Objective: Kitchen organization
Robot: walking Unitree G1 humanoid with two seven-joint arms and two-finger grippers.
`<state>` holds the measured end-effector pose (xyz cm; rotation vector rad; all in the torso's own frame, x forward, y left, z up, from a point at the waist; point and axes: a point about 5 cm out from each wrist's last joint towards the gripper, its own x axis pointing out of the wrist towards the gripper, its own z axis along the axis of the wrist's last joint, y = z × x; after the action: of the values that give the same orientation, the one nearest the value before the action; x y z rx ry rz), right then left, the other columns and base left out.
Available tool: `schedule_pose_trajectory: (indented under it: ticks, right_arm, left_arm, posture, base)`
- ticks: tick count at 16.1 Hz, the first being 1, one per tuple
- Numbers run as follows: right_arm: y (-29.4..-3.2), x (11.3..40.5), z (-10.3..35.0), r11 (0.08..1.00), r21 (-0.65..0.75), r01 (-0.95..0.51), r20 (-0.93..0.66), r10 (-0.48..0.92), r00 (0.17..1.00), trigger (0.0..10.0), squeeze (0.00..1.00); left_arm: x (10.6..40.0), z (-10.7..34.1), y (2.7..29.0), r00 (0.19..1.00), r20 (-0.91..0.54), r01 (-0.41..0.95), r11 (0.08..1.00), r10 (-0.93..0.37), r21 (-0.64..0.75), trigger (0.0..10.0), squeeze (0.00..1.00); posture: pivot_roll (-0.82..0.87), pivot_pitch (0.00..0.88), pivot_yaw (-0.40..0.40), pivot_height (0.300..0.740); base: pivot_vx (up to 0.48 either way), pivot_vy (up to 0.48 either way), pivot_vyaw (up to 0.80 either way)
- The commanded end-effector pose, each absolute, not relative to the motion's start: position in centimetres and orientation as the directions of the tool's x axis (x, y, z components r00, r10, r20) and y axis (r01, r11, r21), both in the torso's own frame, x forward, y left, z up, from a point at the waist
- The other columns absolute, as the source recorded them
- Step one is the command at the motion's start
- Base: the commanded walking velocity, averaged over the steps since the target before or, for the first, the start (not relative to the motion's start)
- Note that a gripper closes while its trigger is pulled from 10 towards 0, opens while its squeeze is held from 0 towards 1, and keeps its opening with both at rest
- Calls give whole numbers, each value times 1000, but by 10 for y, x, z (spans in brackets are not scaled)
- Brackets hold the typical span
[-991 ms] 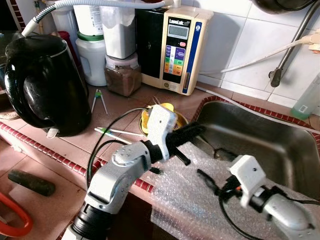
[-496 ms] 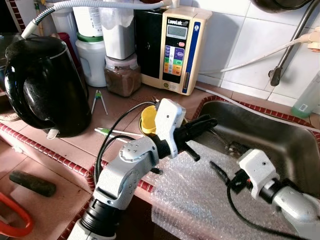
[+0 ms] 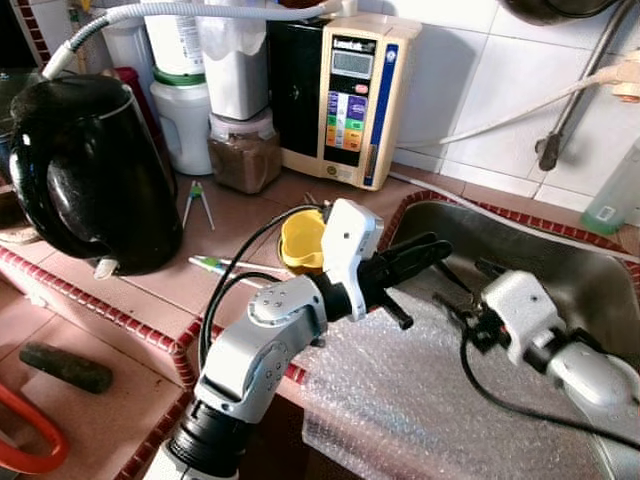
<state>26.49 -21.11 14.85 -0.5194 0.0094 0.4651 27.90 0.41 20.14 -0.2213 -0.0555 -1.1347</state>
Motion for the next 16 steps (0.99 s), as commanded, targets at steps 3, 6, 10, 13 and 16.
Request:
schedule_pose_trajectory:
  ticks: [3, 6, 10, 13, 16]
  right_arm:
    - [-208, 270, 143, 762, -460, -456, -130, 450, 884, 0, 0]
    - [-189, 266, 142, 724, -435, -535, -145, 530, 835, 0, 0]
    - [-181, 259, 137, 705, -418, -573, -161, 563, 811, 0, 0]
    - [-182, 259, 137, 702, -430, -568, -161, 560, 813, 0, 0]
    - [-182, 259, 138, 705, -437, -558, -157, 552, 819, 0, 0]
  left_arm:
    - [276, 207, 2, 407, 176, 912, 387, -897, -134, 10000, 0]
    - [276, 205, 2, 413, 169, 909, 394, -895, -133, 10000, 0]
    - [278, 205, 2, 430, 169, 901, 410, -887, -138, 10000, 0]
    - [279, 205, 2, 432, 168, 900, 412, -886, -140, 10000, 0]
    - [279, 205, 3, 431, 166, 900, 412, -887, -140, 10000, 0]
  posture:
    - [61, 0, -13, 740]
    - [60, 0, -14, 740]
    - [60, 0, -15, 740]
    - [58, 0, -12, 740]
    - [55, 0, -6, 740]
  base:
    - [0, 0, 0]
    - [0, 0, 0]
    - [0, 0, 0]
    - [0, 0, 0]
    - [0, 0, 0]
